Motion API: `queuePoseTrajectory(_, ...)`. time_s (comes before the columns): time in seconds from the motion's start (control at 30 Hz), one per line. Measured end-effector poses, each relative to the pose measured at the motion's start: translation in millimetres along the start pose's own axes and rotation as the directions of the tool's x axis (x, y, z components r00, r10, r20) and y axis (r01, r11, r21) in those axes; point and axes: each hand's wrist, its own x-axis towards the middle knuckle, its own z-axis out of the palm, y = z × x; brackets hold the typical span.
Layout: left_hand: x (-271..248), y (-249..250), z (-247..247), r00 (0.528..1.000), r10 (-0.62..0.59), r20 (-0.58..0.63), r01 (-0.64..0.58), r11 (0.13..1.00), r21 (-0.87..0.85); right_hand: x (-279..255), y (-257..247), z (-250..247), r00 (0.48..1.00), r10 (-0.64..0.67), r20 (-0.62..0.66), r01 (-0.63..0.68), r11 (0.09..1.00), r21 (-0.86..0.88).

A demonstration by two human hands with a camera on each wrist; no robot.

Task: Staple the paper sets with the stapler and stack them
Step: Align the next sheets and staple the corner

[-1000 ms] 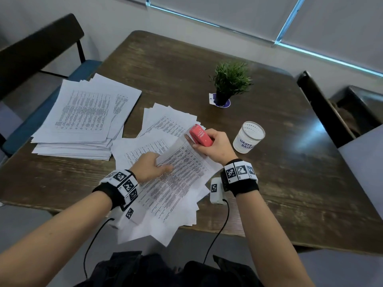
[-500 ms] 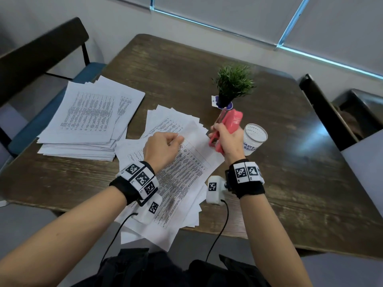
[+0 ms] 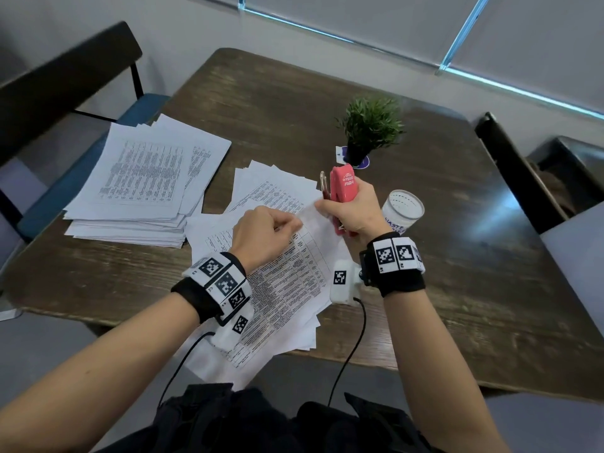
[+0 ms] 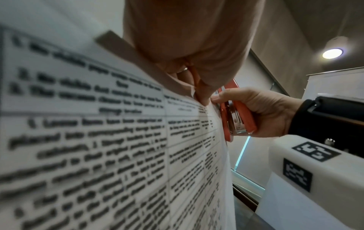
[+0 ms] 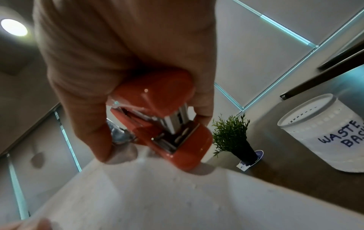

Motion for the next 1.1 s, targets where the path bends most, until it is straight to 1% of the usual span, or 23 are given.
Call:
queuePoseTrajectory(0.07,0.2,0.9,-2.4,1.000,-0.003,0.011,0.003,1.000,0.005,-2.0,-5.1,1.8,0.999,-0.008,-0.032,0.008,1.000,-0.002)
queuePoseTrajectory(0.1,0.6,1.7,-3.7,1.000,-0.012,0.014,0.012,1.000,0.005,-1.9,-8.3,2.9,0.997,-0.022,-0.075,0.024,0.999,0.026)
queuePoseTrajectory(0.17,1.0,3.0,-6.0,0.999,-0.029,0.020,0.029,1.000,0.007,0.0,-16.4,3.8,0.976,-0.004,-0.216,0.043,0.984,0.175)
queuePoseTrajectory(0.23,0.0,3.2,-7.1,0.999,-0.034,0.026,0.034,0.999,0.010,1.3,-25.5,2.8,0.934,0.080,-0.348,0.047,0.938,0.343)
queuePoseTrajectory(0.3,-2.5,4.0,-7.0,0.999,-0.033,0.030,0.033,0.999,0.000,0.8,-29.1,3.9,0.913,0.103,-0.395,0.070,0.913,0.402)
queuePoseTrajectory(0.47,-5.9,6.5,-4.2,0.999,-0.031,0.035,0.031,0.999,-0.016,-5.2,-21.3,22.6,0.924,0.075,-0.374,0.067,0.934,0.352)
queuePoseTrajectory(0.67,-7.6,6.2,-2.2,0.999,-0.014,0.036,0.014,1.000,-0.020,-5.6,-21.5,29.0,0.938,0.091,-0.336,0.046,0.924,0.380)
queuePoseTrajectory(0.87,-8.2,7.3,-0.2,0.998,-0.004,0.057,0.005,1.000,-0.030,-4.9,-23.3,31.2,0.928,0.125,-0.351,0.031,0.912,0.409)
queuePoseTrajectory(1.0,-8.8,3.1,2.5,0.997,-0.017,0.076,0.020,0.999,-0.034,-4.9,-21.1,31.7,0.914,0.192,-0.357,-0.024,0.904,0.427)
queuePoseTrajectory(1.1,-9.7,0.4,5.5,0.995,-0.021,0.093,0.025,0.999,-0.039,-1.6,-15.8,35.4,0.903,0.197,-0.381,-0.017,0.903,0.429)
